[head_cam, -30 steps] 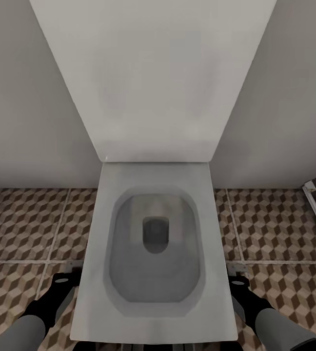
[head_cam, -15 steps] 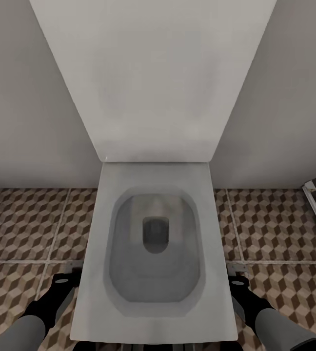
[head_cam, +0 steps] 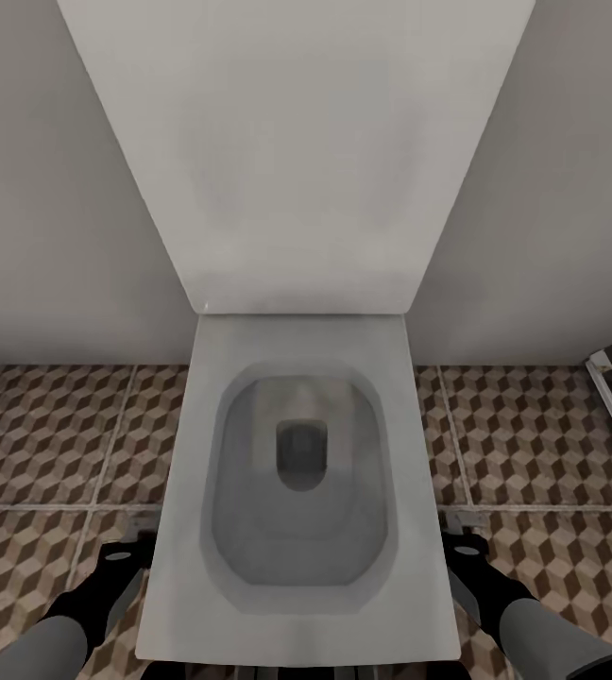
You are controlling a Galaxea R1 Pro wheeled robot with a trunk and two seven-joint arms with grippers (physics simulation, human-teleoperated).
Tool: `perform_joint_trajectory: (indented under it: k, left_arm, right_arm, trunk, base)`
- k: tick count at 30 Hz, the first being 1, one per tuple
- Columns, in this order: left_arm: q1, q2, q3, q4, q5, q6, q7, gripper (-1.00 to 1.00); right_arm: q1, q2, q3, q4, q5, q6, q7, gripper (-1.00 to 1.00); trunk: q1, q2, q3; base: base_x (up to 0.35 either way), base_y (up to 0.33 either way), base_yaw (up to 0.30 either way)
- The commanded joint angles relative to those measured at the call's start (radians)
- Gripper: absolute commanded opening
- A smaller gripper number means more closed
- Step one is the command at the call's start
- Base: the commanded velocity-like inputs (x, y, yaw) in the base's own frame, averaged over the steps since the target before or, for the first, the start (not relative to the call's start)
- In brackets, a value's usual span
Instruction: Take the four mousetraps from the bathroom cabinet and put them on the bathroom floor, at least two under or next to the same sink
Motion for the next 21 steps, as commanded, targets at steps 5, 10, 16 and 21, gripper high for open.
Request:
perform_joint_trajectory:
  k: [5, 10, 16, 21]
  left_arm:
    - [0.001, 0.000, -0.005, 0.036, 0.012, -0.033, 0.004, -1.00]
    - [0.001, 0.000, -0.005, 0.049, 0.012, -0.046, 0.003, -1.00]
    - [0.001, 0.001, -0.005, 0.055, 0.013, -0.050, 0.003, -1.00]
    - [0.001, 0.001, -0.006, 0.056, 0.012, -0.051, 0.003, -1.00]
  right_arm:
    - [0.000, -0.001, 0.008, -0.001, -0.009, 0.003, -0.003, -1.00]
    - [0.000, -0.001, 0.008, -0.001, -0.009, 0.002, -0.002, -1.00]
    - [0.000, -0.001, 0.008, -0.001, -0.009, 0.002, -0.001, -1.00]
    - [0.000, 0.000, 0.008, -0.001, -0.010, 0.002, -0.001, -1.00]
  trunk:
    - [0.000, 0.000, -0.001]
    - [0.000, 0.000, -0.001]
    - [0.000, 0.000, -0.001]
    - [0.000, 0.000, -0.001]
  base:
    - [0.000, 0.000, 0.000]
    - [0.000, 0.000, 0.000]
    - [0.000, 0.000, 0.000]
    - [0.000, 0.000, 0.000]
